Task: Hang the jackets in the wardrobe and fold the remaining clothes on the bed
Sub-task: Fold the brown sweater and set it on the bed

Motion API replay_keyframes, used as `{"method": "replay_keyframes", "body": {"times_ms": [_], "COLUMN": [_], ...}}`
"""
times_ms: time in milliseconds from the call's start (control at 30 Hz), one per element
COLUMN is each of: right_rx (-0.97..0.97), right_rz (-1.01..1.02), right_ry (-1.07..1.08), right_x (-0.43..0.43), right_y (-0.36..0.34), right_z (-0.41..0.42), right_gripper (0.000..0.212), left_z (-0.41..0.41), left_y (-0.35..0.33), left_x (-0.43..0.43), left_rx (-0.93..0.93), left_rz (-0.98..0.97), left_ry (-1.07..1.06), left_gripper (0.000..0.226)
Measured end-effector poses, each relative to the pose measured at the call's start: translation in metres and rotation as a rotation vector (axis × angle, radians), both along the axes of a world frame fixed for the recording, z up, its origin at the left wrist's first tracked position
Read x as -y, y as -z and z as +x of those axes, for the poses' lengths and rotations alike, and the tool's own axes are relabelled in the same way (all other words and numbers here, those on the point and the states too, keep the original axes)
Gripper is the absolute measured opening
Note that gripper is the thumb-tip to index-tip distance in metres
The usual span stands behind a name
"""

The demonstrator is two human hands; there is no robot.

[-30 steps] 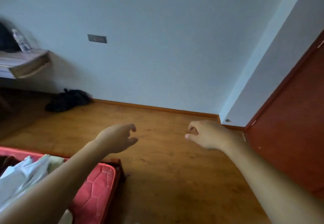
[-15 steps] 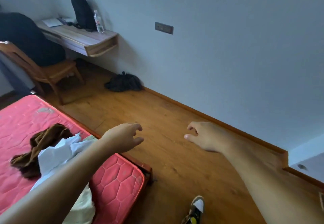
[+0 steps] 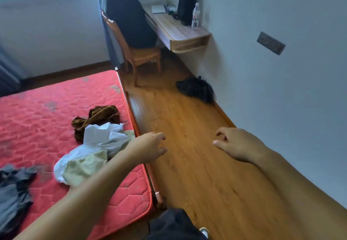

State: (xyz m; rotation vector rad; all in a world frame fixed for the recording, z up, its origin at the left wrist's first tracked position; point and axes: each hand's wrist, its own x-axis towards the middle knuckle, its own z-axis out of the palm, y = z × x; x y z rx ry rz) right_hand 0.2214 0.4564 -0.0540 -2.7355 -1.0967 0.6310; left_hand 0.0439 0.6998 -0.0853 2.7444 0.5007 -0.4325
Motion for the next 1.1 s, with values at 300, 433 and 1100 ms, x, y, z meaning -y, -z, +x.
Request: {"method": "replay_keyframes", "body": {"times_ms": [300, 433, 1100], "right_rx": [-0.053, -0.044, -0.072], "right_rz": [0.015, -0.015, -0.153], "right_ry": [-0.316, -0.452, -1.323], "right_x": [-0.103, -0.170, -0.562], "right_y": [0.013, 0.025, 0.092], "right_z": [0.086, 0.114, 0.089], "right_gripper": [0.043, 0.042, 0.032], "left_z": [0.022, 0.036, 0.015], "left_y": [0.013, 0.030, 0.066], "left_x": [-0.043, -0.077, -0.191], "left_rx": [0.007, 0.053, -0.088], "left_rz": [-0.010, -0.062, -0.156], "left_ry": [-0.373, -0.515, -1.343], "left_gripper": [0.045, 0.050, 0.045]}}
